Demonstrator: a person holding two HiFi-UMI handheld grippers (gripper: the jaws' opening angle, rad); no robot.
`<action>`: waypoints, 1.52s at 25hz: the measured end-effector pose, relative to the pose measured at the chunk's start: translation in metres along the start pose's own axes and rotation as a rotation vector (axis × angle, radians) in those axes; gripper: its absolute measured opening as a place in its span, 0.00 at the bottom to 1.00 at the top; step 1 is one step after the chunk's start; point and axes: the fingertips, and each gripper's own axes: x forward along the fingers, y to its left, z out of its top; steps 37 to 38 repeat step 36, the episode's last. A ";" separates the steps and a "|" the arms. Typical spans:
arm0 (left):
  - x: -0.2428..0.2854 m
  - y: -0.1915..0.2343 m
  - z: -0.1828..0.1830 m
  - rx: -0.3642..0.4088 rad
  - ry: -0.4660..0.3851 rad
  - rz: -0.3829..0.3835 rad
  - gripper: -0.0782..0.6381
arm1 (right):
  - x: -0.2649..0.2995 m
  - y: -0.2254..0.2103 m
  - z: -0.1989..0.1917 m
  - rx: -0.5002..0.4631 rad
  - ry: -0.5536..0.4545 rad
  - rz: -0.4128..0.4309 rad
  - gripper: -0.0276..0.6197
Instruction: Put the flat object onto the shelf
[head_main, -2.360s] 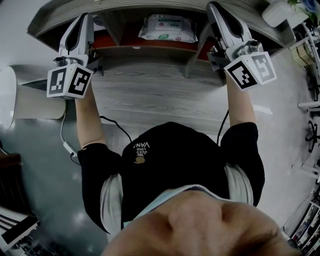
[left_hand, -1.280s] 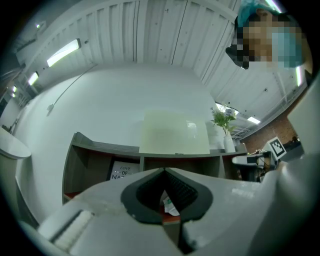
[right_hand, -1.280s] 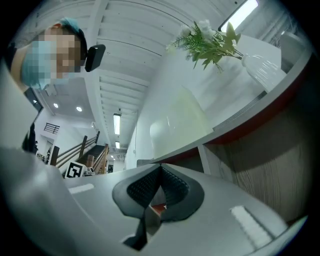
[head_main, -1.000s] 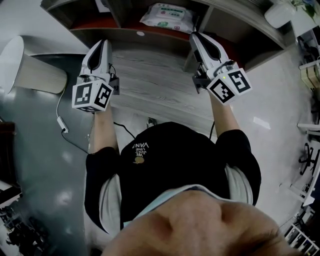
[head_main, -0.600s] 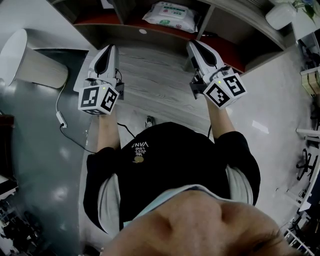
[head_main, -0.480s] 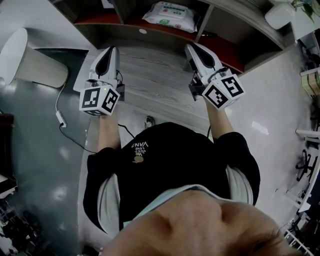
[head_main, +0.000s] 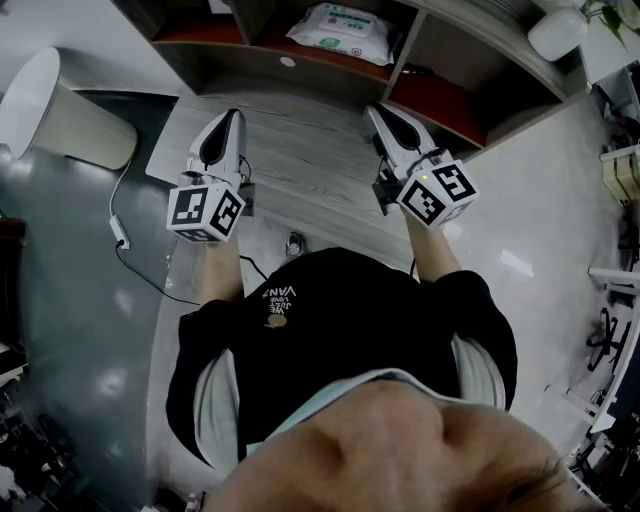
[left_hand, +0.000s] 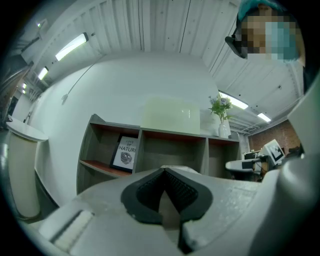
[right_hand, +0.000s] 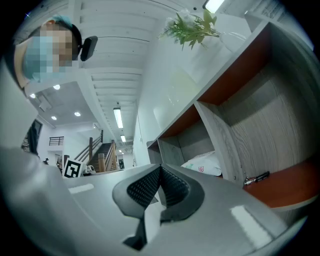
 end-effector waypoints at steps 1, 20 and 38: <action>-0.002 0.000 -0.002 -0.001 0.002 0.006 0.11 | -0.001 0.000 -0.002 0.003 0.005 0.002 0.04; -0.019 -0.008 -0.017 -0.037 0.023 0.032 0.11 | -0.012 0.001 -0.015 0.019 0.027 -0.013 0.04; -0.015 -0.006 -0.015 -0.057 0.007 0.018 0.11 | -0.010 -0.001 -0.014 0.021 0.027 -0.019 0.04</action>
